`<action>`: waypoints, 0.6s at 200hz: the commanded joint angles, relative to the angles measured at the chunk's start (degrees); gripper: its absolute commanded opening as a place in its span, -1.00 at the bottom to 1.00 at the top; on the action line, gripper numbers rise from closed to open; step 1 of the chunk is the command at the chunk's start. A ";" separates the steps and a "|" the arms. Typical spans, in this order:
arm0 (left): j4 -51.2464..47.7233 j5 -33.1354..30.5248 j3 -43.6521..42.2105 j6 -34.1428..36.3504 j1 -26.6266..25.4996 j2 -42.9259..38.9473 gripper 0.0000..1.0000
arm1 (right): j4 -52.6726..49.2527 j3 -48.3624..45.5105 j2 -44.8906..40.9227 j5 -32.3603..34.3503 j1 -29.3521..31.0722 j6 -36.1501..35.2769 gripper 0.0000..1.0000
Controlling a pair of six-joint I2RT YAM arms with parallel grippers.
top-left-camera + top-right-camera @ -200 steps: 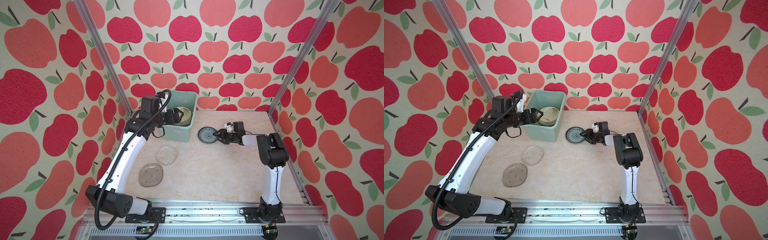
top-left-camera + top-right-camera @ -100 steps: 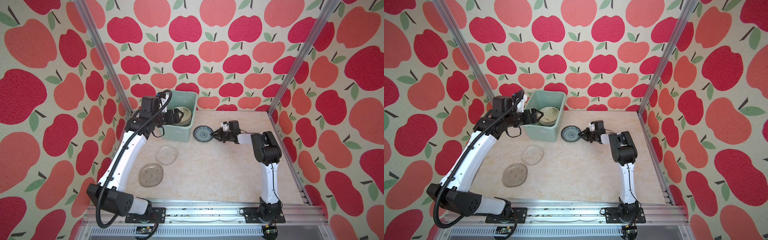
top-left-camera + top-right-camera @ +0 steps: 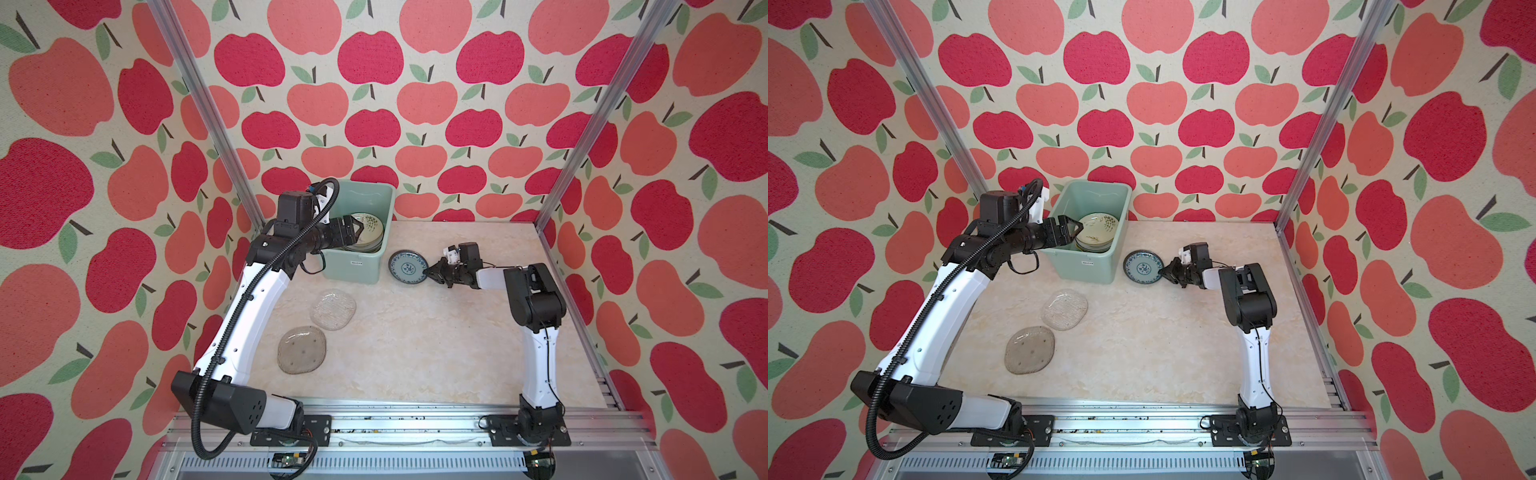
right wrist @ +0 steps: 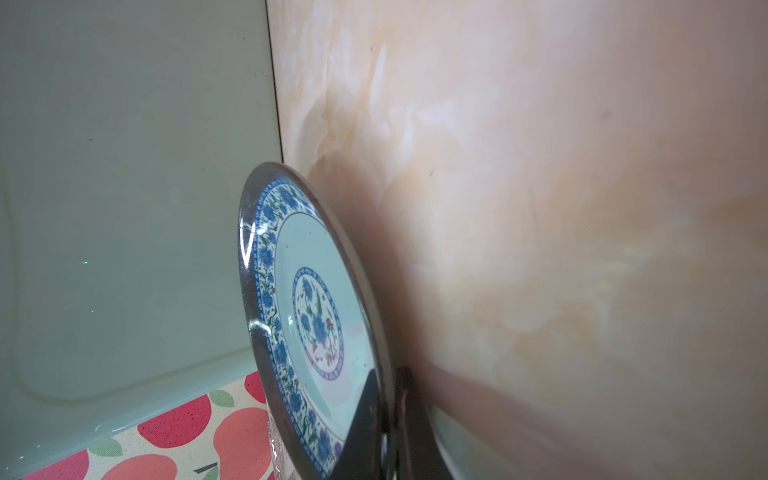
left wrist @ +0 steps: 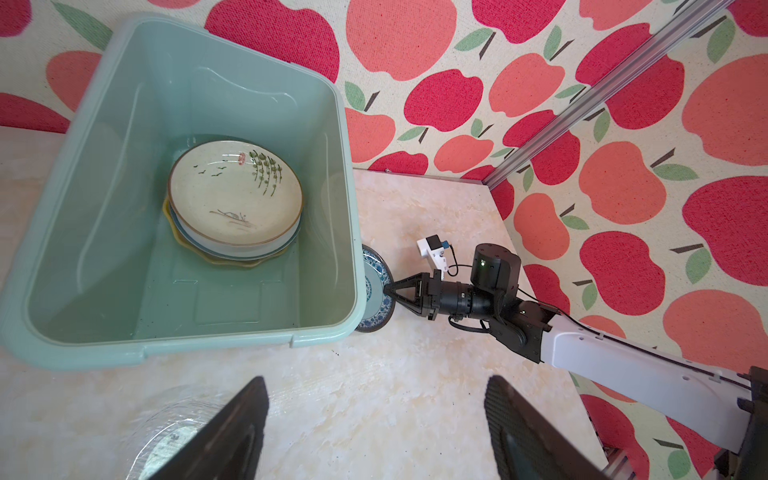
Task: Place the plates into the plastic bin on the countertop
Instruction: 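Lift the left gripper from the bin while the right reaches the blue-and-white plate, then tilt the blue-and-white plate up with the right gripper while the left approaches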
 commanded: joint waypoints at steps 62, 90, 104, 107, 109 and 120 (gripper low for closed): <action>1.47 8.24 2.69 -6.11 2.29 -1.32 0.61 | -15.91 -7.11 -24.42 -4.39 -5.49 -9.68 -1.00; 1.13 15.68 4.09 -9.65 1.32 1.68 0.55 | -28.12 -5.16 -32.45 -4.35 -6.29 -17.03 -1.00; -0.01 17.84 5.89 -10.04 -0.20 3.64 0.55 | -31.73 -4.58 -35.72 -5.54 -6.42 -18.67 -1.00; -0.32 18.16 6.27 -10.11 -0.62 4.11 0.55 | -32.39 -4.50 -36.22 -5.81 -6.48 -18.92 -1.00; -0.48 18.27 6.55 -10.06 -0.90 4.48 0.55 | -32.82 -4.48 -36.88 -5.98 -6.50 -19.01 -1.00; -1.66 18.92 8.23 -9.81 -2.66 6.31 0.55 | -34.95 -4.39 -39.15 -6.79 -6.51 -19.48 -1.00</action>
